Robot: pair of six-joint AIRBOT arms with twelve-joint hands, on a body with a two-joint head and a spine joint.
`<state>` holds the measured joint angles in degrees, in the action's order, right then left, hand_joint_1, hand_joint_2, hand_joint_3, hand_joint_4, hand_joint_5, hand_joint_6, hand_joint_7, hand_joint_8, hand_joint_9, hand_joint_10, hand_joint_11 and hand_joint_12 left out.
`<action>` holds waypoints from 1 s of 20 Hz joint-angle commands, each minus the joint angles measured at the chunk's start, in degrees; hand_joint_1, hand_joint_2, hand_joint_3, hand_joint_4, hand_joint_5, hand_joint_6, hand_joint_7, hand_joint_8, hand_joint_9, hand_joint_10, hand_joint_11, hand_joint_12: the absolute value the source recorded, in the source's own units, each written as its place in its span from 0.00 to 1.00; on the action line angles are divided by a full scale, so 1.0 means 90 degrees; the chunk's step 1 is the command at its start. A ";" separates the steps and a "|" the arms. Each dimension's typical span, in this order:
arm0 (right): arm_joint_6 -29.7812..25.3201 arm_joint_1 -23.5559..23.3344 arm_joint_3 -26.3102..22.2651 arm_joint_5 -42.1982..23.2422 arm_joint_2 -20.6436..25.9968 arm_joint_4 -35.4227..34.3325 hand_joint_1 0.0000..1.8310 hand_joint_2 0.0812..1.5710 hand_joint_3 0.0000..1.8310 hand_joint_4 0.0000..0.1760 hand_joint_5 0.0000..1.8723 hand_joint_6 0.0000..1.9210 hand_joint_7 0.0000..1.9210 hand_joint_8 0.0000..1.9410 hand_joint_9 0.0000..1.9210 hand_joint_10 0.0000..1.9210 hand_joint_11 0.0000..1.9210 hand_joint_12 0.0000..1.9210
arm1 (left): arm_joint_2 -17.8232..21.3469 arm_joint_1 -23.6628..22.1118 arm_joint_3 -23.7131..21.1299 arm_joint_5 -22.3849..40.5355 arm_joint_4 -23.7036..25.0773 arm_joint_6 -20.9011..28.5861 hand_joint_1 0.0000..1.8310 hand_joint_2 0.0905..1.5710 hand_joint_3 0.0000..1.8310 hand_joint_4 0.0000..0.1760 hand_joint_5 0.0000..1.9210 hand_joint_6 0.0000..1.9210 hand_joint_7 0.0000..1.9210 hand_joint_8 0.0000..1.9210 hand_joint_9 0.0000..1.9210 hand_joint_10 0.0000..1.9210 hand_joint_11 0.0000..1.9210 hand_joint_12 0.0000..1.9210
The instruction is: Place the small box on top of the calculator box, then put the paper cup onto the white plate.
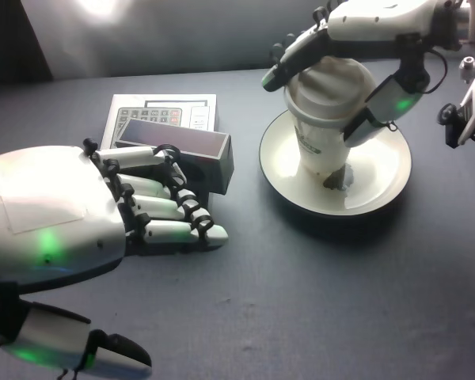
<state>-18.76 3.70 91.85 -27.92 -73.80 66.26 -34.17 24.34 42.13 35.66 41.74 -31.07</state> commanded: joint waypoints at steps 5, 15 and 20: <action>0.0208 0.0159 0.0056 -0.0321 0.0075 -0.0871 0.74 0.74 0.00 0.00 0.50 0.61 0.45 0.55 0.34 0.76 0.24 0.79 | 0.0010 -0.0079 0.0011 0.0609 -0.0131 0.0080 0.16 0.66 0.00 0.00 0.18 0.00 0.21 0.00 0.21 0.00 0.00 0.42; 0.0523 0.0280 0.0152 -0.0395 0.0097 -0.1265 0.67 0.74 0.00 0.00 0.47 0.65 0.43 0.57 0.34 0.48 0.24 0.75 | 0.0010 -0.0099 0.0022 0.0609 -0.0038 0.0164 0.15 0.67 0.00 0.00 0.17 0.00 0.19 0.00 0.19 0.00 0.00 0.39; 0.0596 0.0278 0.0186 -0.0461 0.0103 -0.1265 0.71 0.65 0.00 0.00 0.39 0.05 0.40 0.02 0.32 0.09 0.11 0.68 | 0.0010 -0.0104 0.0020 0.0609 -0.0038 0.0175 0.15 0.67 0.00 0.00 0.17 0.00 0.19 0.00 0.19 0.00 0.00 0.40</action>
<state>-13.23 6.52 93.32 -28.86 -73.69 57.21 -34.17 24.34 42.13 35.62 43.09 -29.78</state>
